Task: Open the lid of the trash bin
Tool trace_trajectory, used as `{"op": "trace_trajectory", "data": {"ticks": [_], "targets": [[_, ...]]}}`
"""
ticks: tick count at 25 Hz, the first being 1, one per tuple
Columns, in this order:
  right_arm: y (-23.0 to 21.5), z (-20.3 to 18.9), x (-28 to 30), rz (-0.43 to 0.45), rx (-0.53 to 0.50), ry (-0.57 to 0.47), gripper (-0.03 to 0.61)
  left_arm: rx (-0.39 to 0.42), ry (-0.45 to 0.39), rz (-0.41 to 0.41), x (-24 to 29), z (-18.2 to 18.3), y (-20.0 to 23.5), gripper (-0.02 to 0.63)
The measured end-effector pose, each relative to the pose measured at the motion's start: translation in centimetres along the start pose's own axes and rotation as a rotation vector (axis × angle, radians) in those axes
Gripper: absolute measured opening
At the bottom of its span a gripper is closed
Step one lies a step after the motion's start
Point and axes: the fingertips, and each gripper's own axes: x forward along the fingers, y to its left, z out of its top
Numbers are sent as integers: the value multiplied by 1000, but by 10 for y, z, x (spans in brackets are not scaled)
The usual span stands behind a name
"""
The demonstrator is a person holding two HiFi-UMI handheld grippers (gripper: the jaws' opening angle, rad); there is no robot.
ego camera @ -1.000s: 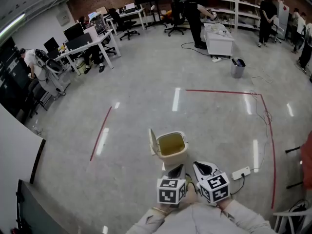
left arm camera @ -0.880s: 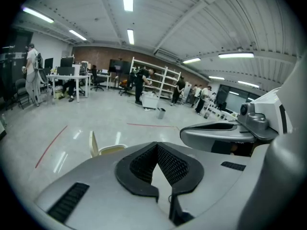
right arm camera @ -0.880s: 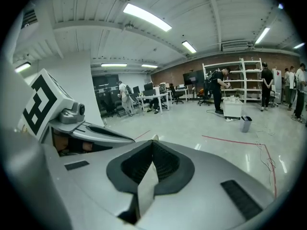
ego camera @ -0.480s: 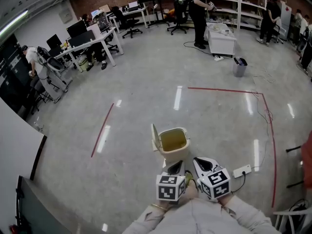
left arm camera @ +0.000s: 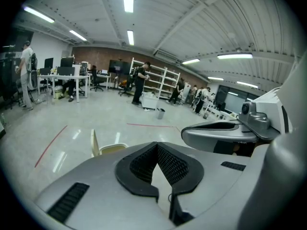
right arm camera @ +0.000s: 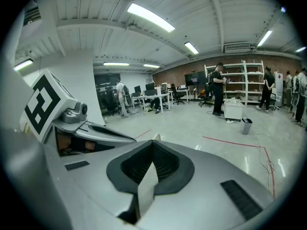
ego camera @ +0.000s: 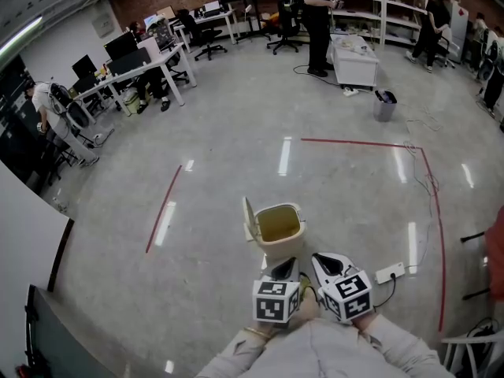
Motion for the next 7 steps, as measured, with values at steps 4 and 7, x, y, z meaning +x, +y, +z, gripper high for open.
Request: {"op": "trace_trajectory", "data": {"ticks": [4, 7], "targets": [[1, -3, 0, 2, -11, 9, 2, -2, 0, 2, 0, -2, 1, 5], [-1, -6, 0, 3, -18, 11, 2, -2, 0, 8, 3, -5, 1, 5]]}}
